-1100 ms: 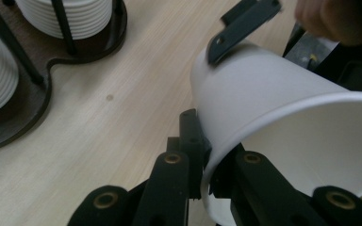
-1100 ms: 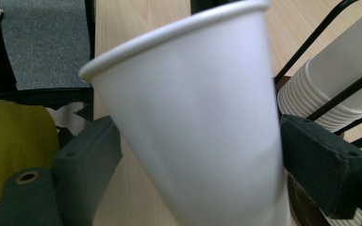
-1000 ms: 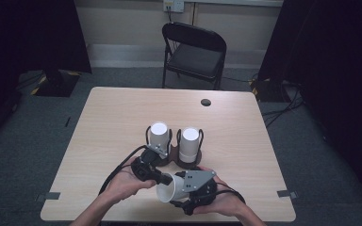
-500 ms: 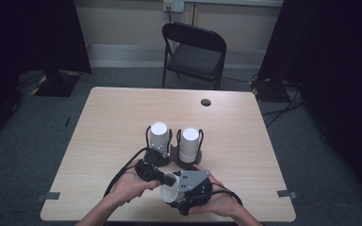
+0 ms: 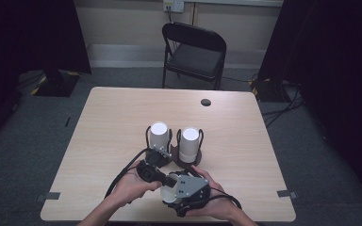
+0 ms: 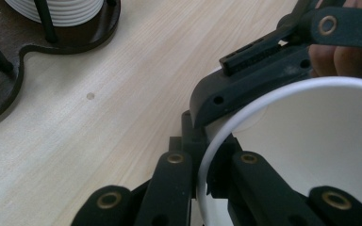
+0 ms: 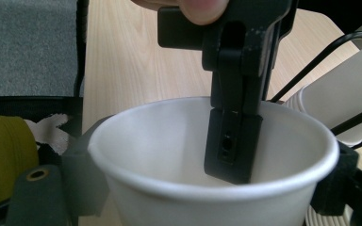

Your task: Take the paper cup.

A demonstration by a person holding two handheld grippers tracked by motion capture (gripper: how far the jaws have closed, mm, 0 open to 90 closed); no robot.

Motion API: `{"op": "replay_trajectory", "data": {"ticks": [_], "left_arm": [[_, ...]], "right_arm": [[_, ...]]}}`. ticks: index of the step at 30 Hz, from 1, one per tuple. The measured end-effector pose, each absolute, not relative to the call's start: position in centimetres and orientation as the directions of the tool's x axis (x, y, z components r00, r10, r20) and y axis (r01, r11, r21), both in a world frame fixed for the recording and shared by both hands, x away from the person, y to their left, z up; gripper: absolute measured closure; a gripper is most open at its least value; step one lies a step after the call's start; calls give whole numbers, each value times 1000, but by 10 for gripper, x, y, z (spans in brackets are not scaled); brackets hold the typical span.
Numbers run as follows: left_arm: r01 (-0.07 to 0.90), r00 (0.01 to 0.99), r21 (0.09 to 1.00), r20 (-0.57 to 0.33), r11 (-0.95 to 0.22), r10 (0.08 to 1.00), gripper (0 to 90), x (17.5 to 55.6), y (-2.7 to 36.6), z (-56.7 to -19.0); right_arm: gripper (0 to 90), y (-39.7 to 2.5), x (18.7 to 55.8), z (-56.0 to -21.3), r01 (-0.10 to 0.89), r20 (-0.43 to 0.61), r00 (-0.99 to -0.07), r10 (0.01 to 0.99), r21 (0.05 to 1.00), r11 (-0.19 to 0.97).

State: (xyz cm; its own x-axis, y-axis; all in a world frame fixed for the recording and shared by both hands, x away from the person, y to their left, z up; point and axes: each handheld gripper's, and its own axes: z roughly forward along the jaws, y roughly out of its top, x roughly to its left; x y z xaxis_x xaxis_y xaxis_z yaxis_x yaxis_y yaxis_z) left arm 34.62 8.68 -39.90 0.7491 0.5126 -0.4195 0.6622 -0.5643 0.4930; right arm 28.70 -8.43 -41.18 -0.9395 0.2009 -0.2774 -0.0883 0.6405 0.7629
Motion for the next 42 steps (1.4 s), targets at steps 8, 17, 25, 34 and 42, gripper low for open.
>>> {"op": "replay_trajectory", "data": {"ticks": [8, 17, 25, 34, 42], "left_arm": [[647, 762, 518, -403, -560, 507, 881, 347, 88, -401], [664, 745, 537, -418, -520, 520, 874, 347, 89, -401], [665, 742, 563, -426, -490, 517, 859, 346, 92, -401], [666, 737, 584, -418, -464, 531, 826, 344, 95, -398], [656, 743, 614, -423, -439, 519, 784, 342, 101, -394]], "right_arm": [[220, -87, 289, -412, -69, -257, -943, 209, 769, 635], [231, -90, 292, -411, -33, -228, -943, 241, 788, 614], [234, -95, 296, -409, -14, -221, -937, 269, 796, 605], [237, -98, 299, -409, 10, -205, -936, 286, 796, 606], [241, -102, 302, -409, 32, -193, -932, 305, 798, 602]]}}
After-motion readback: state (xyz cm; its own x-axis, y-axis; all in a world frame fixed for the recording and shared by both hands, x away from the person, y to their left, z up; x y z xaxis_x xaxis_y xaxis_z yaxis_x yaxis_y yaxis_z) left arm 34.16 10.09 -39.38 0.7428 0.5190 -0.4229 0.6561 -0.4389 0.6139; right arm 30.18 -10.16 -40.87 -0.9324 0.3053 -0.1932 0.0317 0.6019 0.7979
